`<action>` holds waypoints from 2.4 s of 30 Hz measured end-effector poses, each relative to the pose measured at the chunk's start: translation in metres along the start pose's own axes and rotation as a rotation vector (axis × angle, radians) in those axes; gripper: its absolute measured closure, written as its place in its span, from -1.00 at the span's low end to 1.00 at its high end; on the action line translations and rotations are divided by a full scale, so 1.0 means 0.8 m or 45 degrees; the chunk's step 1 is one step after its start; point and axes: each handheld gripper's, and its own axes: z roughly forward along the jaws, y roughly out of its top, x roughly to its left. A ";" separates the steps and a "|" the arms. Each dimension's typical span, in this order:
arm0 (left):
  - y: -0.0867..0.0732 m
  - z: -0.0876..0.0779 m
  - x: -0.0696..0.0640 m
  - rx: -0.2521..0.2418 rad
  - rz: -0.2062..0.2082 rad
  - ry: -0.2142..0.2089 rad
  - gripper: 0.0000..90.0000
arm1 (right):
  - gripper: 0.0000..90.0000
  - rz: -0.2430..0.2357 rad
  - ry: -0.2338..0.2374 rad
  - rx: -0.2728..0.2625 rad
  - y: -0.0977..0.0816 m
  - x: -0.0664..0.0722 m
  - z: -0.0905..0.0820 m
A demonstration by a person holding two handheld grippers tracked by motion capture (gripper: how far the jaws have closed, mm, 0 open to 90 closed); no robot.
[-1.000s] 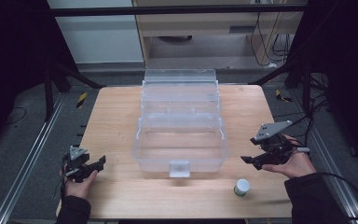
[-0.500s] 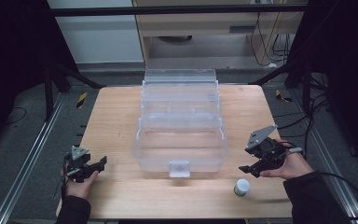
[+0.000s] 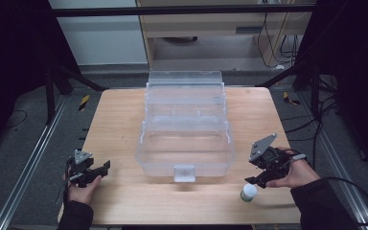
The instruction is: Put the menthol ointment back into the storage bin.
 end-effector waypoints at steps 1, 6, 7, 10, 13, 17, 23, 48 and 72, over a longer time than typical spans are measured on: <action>0.000 0.000 0.000 0.000 0.000 0.000 -0.32 | -0.21 -0.005 0.001 0.011 0.000 0.001 0.001; 0.000 0.001 0.000 0.002 0.002 -0.001 -0.32 | -0.16 -0.039 0.031 0.081 -0.002 0.006 0.008; 0.000 0.001 0.000 0.002 0.002 -0.001 -0.32 | -0.16 -0.039 0.031 0.081 -0.002 0.006 0.008; 0.000 0.001 0.000 0.003 0.003 -0.001 -0.32 | -0.14 -0.062 0.043 0.116 -0.002 0.009 0.013; 0.000 0.001 -0.001 0.006 0.007 -0.001 -0.32 | -0.14 -0.077 0.050 0.146 -0.003 0.012 0.017; 0.000 0.001 -0.001 0.005 0.008 0.000 -0.32 | -0.12 -0.093 0.061 0.157 -0.005 0.013 0.021; 0.000 0.001 -0.001 0.005 0.010 0.002 -0.32 | -0.09 -0.117 0.085 0.194 -0.009 0.015 0.030; 0.000 0.000 -0.001 0.006 0.016 0.006 -0.32 | 0.04 -0.173 0.113 0.324 -0.015 0.023 0.071; 0.000 0.001 -0.001 0.010 0.014 0.006 -0.32 | 0.12 -0.153 0.143 0.407 -0.005 0.019 0.080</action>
